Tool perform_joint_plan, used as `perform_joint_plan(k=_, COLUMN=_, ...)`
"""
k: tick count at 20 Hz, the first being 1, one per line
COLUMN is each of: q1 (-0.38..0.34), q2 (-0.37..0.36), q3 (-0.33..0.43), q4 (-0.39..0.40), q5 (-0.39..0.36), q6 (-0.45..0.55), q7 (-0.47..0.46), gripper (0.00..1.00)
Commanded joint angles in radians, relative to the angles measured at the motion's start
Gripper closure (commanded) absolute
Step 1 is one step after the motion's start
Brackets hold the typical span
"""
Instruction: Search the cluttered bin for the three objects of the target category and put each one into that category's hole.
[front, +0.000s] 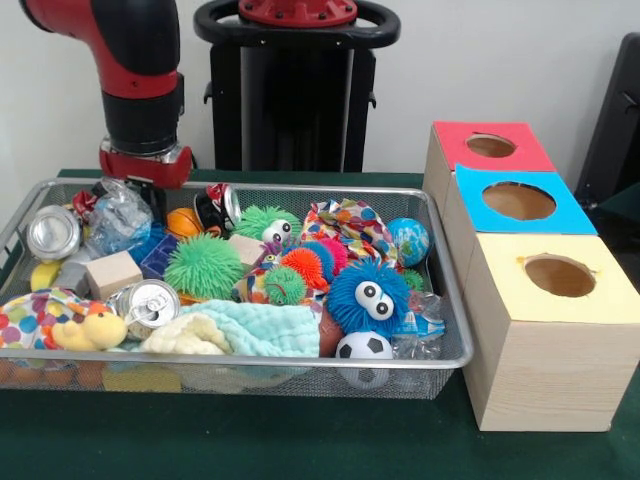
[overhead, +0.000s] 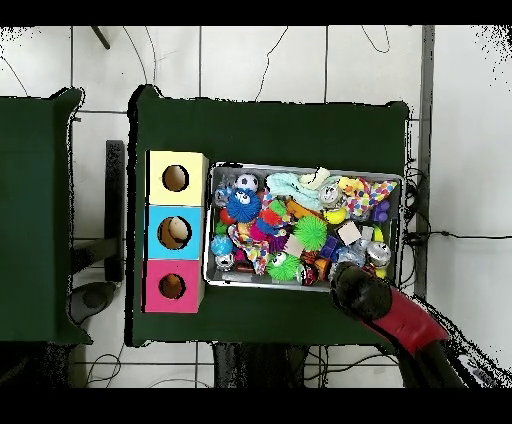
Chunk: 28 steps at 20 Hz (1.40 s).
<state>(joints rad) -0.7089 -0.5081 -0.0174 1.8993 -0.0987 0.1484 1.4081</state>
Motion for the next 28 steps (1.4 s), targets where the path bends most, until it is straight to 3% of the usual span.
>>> perform_joint_plan(k=1, q1=0.038, q2=0.112, q3=0.066, q4=0.064, q5=-0.070, q6=-0.022, q7=0.120, gripper=1.00)
perform_joint_plan(k=6, q1=0.069, q2=0.162, q3=0.021, q4=0.044, q5=-0.083, q6=-0.099, q7=0.145, gripper=1.00)
perform_joint_plan(k=15, q1=0.073, q2=0.208, q3=0.031, q4=0.018, q5=-0.068, q6=-0.136, q7=0.136, gripper=1.00)
perform_joint_plan(k=21, q1=0.107, q2=0.218, q3=-0.006, q4=0.000, q5=-0.053, q6=-0.179, q7=0.149, gripper=1.00)
perform_joint_plan(k=24, q1=0.008, q2=0.227, q3=0.099, q4=0.017, q5=-0.068, q6=-0.077, q7=0.091, gripper=1.00)
perform_joint_plan(k=28, q1=-0.030, q2=0.231, q3=0.140, q4=0.017, q5=-0.059, q6=0.099, q7=0.019, gripper=1.00)
